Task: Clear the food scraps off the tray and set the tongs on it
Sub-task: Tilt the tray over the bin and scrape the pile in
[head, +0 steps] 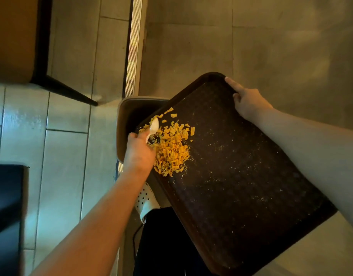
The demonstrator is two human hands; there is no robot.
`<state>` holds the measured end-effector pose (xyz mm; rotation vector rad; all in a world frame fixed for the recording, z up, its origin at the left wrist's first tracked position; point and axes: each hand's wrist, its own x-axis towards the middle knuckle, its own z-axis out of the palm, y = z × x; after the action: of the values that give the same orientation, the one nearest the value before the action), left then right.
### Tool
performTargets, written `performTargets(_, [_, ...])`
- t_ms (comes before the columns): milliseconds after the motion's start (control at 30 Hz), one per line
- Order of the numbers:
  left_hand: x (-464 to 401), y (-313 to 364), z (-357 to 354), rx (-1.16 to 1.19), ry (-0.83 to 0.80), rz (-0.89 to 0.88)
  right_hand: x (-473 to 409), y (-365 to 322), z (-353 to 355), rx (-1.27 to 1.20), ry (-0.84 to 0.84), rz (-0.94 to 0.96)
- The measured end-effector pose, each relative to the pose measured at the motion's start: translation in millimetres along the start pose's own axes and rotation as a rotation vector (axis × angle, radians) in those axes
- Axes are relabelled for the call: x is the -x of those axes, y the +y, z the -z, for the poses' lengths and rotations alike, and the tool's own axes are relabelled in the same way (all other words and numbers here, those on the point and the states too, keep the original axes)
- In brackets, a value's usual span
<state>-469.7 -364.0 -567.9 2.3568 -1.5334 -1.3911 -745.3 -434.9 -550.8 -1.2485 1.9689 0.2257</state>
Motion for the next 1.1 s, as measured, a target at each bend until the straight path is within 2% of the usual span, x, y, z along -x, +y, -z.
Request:
performTargets(133, [0.0, -19.5, 9.3, 0.001, 0.038, 0.048, 0.5, 0.1, -1.2, -0.022, 0.011, -0.001])
performTargets(233, [2.1, -9.8, 9.9, 0.016, 0.052, -0.006, -0.4, -1.7, -1.8, -0.004, 0.018, 0.016])
performTargets(367, [-11.6, 22.8, 6.2, 0.029, -0.030, -0.128, 0.4, -3.5, -2.0, -0.020, 0.021, 0.031])
performTargets(500, [-25.6, 34.7, 3.8, 0.014, -0.088, -0.096, 1.6, -4.8, -2.9, -0.008, 0.015, 0.029])
performTargets(833, [4.3, -31.3, 18.9, -0.024, 0.017, 0.057, 1.1, -7.6, -0.9, 0.018, 0.019, 0.037])
performTargets(967, [16.5, -39.8, 19.4, -0.010, 0.094, -0.048, -1.4, -5.7, -2.3, 0.023, 0.025, 0.040])
performTargets(1100, [17.1, -38.3, 12.4, -0.055, 0.044, -0.086, -1.4, -3.6, -2.6, -0.008, 0.013, 0.034])
